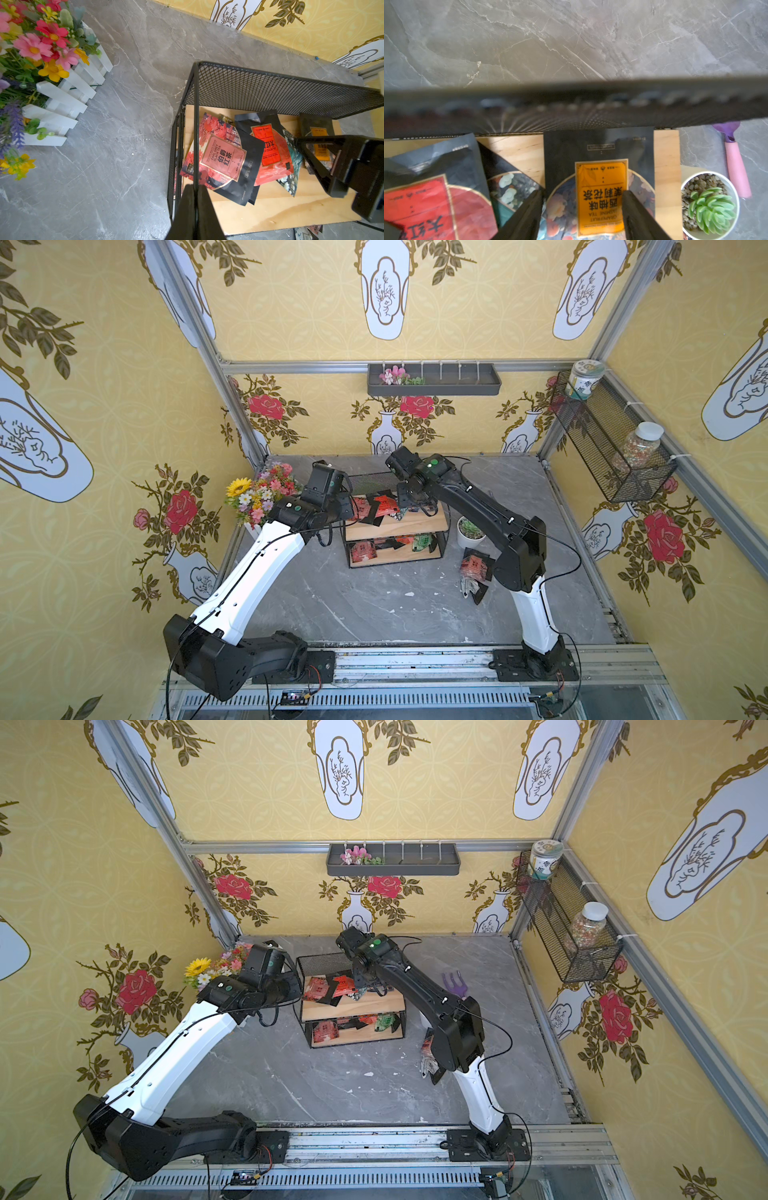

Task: Remove the tea bags from the shelf
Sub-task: Pick up the tea bag from the shelf.

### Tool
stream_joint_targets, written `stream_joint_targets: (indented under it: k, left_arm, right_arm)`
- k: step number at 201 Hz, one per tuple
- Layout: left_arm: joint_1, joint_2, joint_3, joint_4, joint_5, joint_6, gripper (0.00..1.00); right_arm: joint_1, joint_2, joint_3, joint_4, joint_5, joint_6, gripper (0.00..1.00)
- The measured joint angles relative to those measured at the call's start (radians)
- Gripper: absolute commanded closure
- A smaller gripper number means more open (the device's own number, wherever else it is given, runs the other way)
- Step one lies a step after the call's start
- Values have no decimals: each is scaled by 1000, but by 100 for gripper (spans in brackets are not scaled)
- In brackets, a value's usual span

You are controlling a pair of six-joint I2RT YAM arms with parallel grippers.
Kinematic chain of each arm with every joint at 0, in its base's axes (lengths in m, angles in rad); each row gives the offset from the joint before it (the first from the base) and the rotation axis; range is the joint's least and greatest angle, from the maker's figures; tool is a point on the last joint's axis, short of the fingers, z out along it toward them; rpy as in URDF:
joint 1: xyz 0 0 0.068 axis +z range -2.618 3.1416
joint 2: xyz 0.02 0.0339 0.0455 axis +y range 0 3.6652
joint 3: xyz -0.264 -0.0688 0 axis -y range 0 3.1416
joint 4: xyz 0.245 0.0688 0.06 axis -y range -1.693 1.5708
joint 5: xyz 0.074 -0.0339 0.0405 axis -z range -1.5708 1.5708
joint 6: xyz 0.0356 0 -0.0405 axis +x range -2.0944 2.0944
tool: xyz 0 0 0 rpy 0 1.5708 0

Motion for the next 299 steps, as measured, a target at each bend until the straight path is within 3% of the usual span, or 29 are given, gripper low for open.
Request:
stream_joint_targets:
  k: [106,137,231,255,299]
  left_arm:
    - [-1,-2,0,-2,-2,0,100]
    - [-1,-2,0,-2,-2,1,100]
    - [-1,4,7,-8,-4,1,100]
    - [-1,8,11,-9,-5,3,100]
    - [-1,10,13,-11,-7,4,100]
  right_arm:
    - [-5,-26,-19,-9,12,2,89]
    - [-1,-45,-19,-14,11,3,98]
    - [61,-172,-45,-11,21,-4,100]
    - [111,-278,-159,20,14,-24,100]
    - [223,-533,-524,77,4,15,100]
